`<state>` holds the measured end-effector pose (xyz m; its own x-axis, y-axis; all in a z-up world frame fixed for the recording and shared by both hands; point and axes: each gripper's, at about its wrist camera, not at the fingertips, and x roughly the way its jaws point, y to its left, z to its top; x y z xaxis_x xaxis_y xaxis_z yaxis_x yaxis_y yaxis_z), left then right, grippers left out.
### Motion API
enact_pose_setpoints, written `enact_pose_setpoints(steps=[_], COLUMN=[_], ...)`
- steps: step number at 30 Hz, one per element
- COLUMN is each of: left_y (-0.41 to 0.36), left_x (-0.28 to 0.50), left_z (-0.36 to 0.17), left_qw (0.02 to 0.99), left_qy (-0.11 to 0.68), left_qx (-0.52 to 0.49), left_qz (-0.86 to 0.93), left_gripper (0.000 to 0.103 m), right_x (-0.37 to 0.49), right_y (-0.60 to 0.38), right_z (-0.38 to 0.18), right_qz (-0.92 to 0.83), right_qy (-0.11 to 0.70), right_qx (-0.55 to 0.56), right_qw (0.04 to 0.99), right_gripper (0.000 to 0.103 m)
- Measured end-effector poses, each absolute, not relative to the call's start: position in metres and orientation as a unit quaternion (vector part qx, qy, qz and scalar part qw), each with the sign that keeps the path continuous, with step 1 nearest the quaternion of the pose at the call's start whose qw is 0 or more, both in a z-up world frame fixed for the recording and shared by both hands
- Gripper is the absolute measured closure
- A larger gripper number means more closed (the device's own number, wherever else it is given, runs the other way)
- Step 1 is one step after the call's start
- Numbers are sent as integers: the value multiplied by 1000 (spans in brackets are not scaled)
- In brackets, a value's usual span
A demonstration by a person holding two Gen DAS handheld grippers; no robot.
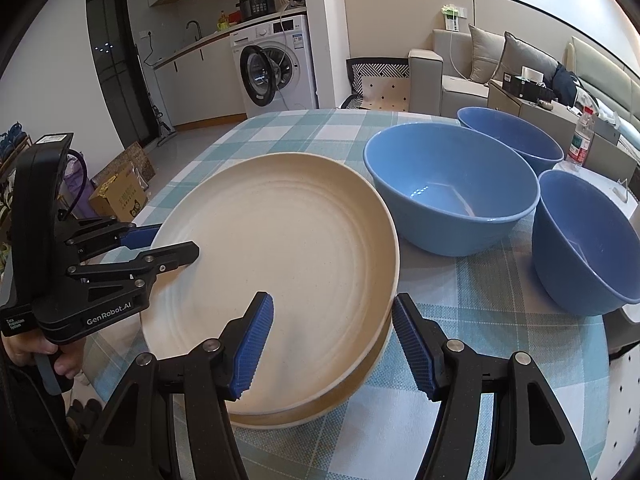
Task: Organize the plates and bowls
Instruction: 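Lower the held cream plate onto the stacked plates with the left gripper, then hold the left gripper on the rim of the top stacked plate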
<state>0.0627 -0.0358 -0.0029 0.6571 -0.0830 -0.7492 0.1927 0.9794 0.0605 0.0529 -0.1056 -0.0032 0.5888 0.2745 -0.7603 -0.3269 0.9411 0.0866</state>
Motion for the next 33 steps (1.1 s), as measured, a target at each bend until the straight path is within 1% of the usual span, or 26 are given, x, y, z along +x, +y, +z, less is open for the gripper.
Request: enact_pose_setpoints(steps=[20, 23, 33], left_y=[-42, -44, -48], left_x=[68, 68, 66], left_z=[-18, -19, -20], left_qw=[895, 894, 891], left_qy=[430, 431, 435], left_qx=[84, 89, 104], left_qz=[-81, -81, -78], left_gripper=[72, 71, 69], right_x=[53, 53, 50], right_y=[-106, -106, -105], right_z=[-20, -21, -21], right_qz=[160, 161, 163], right_qy=[441, 443, 442], right_qx=[-41, -42, -44], right_qw=[882, 881, 881], right_gripper=[39, 36, 36])
